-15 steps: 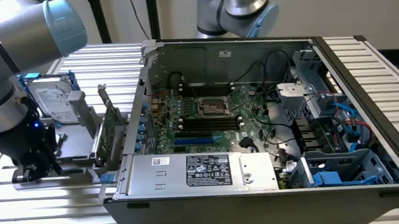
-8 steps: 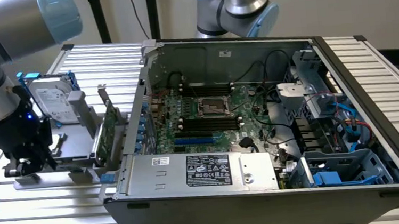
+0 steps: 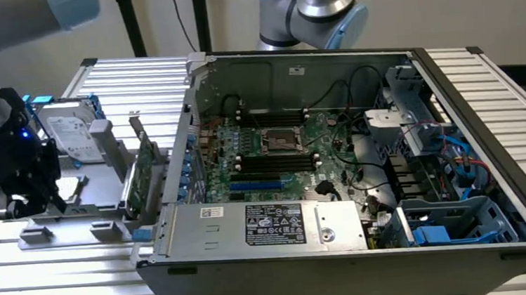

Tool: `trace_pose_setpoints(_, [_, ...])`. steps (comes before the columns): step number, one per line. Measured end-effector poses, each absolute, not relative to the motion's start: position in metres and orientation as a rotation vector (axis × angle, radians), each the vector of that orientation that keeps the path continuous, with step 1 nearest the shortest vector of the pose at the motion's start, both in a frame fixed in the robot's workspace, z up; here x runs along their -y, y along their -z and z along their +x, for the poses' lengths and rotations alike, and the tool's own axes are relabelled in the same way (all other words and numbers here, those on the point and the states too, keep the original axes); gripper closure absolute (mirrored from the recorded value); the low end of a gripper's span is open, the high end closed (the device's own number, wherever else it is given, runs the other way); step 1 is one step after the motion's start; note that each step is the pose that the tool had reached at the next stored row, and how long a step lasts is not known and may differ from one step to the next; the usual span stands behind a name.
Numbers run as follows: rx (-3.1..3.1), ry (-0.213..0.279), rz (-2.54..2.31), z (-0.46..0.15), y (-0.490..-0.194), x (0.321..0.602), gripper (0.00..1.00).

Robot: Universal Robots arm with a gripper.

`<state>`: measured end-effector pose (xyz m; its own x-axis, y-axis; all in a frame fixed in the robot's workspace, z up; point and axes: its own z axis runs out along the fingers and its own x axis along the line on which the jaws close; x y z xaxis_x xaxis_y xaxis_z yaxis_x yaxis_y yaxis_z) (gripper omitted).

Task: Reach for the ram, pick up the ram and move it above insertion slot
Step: 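Pick up the ram and move it above insertion slot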

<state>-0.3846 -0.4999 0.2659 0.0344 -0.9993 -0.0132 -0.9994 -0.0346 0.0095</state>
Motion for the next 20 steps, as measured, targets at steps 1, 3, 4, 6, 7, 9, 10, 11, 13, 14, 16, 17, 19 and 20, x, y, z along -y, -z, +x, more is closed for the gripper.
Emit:
trace_pose_setpoints(1, [-2.18, -0.025, -2.259, -0.383, -0.27, 0.5, 0.87])
trace_pose_setpoints(3, [-2.178, -0.025, -2.261, -0.379, -0.279, 0.5, 0.87])
trace_pose_setpoints(4, [-2.176, -0.025, -2.262, -0.377, -0.284, 0.5, 0.87])
trace_pose_setpoints(6, [-2.173, -0.026, -2.265, -0.373, -0.293, 0.5, 0.87])
trace_pose_setpoints(7, [-2.172, -0.026, -2.266, -0.372, -0.298, 0.5, 0.87])
trace_pose_setpoints(9, [-2.169, -0.026, -2.269, -0.369, -0.307, 0.5, 0.87])
trace_pose_setpoints(10, [-2.168, -0.026, -2.271, -0.367, -0.311, 0.5, 0.87])
trace_pose_setpoints(11, [-2.166, -0.026, -2.272, -0.366, -0.316, 0.499, 0.87])
trace_pose_setpoints(13, [-2.163, -0.026, -2.275, -0.363, -0.325, 0.499, 0.87])
trace_pose_setpoints(14, [-2.162, -0.026, -2.277, -0.362, -0.329, 0.499, 0.87])
trace_pose_setpoints(16, [-2.159, -0.026, -2.279, -0.359, -0.339, 0.499, 0.87])
trace_pose_setpoints(17, [-2.158, -0.026, -2.28, -0.357, -0.343, 0.499, 0.87])
trace_pose_setpoints(19, [-2.156, -0.026, -2.282, -0.353, -0.352, 0.499, 0.87])
trace_pose_setpoints(20, [-2.156, -0.026, -2.283, -0.351, -0.356, 0.498, 0.87])
